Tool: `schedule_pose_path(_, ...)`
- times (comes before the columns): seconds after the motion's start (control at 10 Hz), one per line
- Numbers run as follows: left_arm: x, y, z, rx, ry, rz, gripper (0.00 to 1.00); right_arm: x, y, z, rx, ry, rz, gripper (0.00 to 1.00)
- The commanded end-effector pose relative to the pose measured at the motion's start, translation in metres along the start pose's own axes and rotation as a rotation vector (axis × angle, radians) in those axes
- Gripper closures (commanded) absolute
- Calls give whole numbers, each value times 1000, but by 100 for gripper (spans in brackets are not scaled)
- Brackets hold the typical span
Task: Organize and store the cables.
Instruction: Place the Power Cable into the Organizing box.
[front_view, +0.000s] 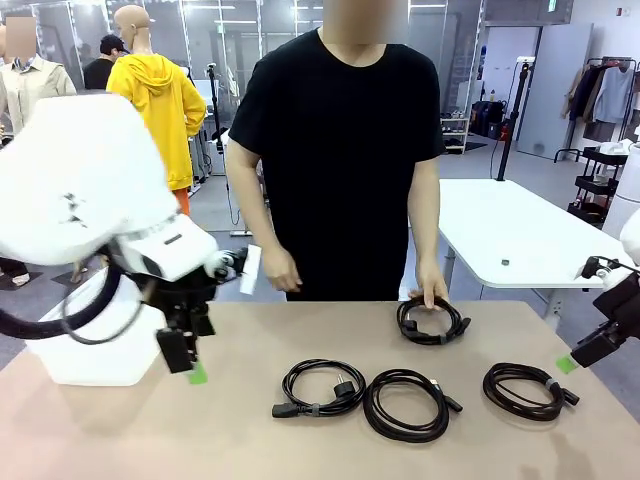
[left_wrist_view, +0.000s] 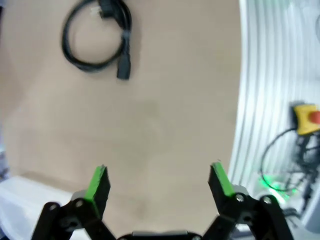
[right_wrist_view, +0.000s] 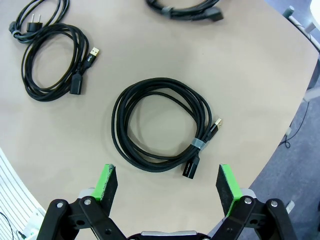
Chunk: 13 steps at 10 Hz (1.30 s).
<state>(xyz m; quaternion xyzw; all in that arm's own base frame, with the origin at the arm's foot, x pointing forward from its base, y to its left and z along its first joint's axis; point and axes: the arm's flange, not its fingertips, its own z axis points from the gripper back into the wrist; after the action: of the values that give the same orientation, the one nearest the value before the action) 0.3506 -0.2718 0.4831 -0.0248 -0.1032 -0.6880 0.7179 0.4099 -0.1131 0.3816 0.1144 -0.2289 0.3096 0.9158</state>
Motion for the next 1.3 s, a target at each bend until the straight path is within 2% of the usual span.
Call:
schedule_pose_path(0.0, 38, 18, -18, 39, 53, 23, 0, 2, 1, -1, 1, -2, -26, 0)
schedule_pose_path(0.3, 88, 34, -59, 8, 99, 10, 0, 2, 1, -1, 1, -2, -26, 0)
schedule_pose_path(0.7, 125, 41, -105, 14, 144, -6, 0, 2, 1, -1, 1, -2, -26, 0)
schedule_pose_path(1.2, 151, 58, -157, -8, 161, -79, 0, 2, 1, -1, 1, -2, -26, 0)
